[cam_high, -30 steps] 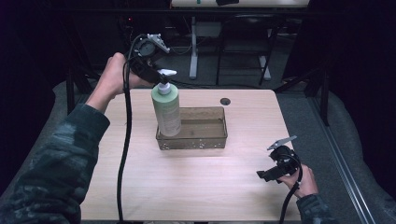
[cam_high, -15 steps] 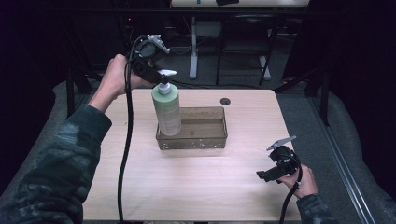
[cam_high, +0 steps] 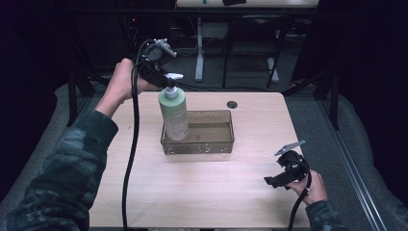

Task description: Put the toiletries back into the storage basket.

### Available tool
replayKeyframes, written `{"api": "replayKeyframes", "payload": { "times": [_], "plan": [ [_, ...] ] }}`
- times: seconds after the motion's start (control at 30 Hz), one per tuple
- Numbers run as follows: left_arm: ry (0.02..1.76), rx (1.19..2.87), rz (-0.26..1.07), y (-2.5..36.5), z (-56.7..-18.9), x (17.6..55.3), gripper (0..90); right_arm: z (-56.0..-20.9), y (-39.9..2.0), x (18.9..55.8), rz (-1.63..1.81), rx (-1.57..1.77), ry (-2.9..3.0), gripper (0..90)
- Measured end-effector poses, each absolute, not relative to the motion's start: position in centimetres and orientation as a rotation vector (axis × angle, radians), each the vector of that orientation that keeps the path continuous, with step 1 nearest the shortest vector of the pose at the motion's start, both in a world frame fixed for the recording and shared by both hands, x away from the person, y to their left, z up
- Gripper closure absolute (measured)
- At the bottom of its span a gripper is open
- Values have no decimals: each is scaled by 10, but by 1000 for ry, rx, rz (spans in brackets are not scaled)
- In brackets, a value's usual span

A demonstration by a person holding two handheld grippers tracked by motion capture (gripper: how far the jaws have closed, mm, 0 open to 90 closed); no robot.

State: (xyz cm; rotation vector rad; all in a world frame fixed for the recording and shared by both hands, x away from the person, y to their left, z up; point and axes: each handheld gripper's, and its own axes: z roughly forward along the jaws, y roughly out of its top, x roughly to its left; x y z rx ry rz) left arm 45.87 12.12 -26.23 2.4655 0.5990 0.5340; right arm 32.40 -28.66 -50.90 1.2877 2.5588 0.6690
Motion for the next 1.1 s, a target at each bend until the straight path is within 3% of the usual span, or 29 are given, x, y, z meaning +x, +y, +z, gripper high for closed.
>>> {"api": "replayKeyframes", "payload": {
  "times": [1.1],
  "plan": [
    [625,2489,497,124,-291,466,624,-507,-285,322,666,1267,2562,9]
  ]
}}
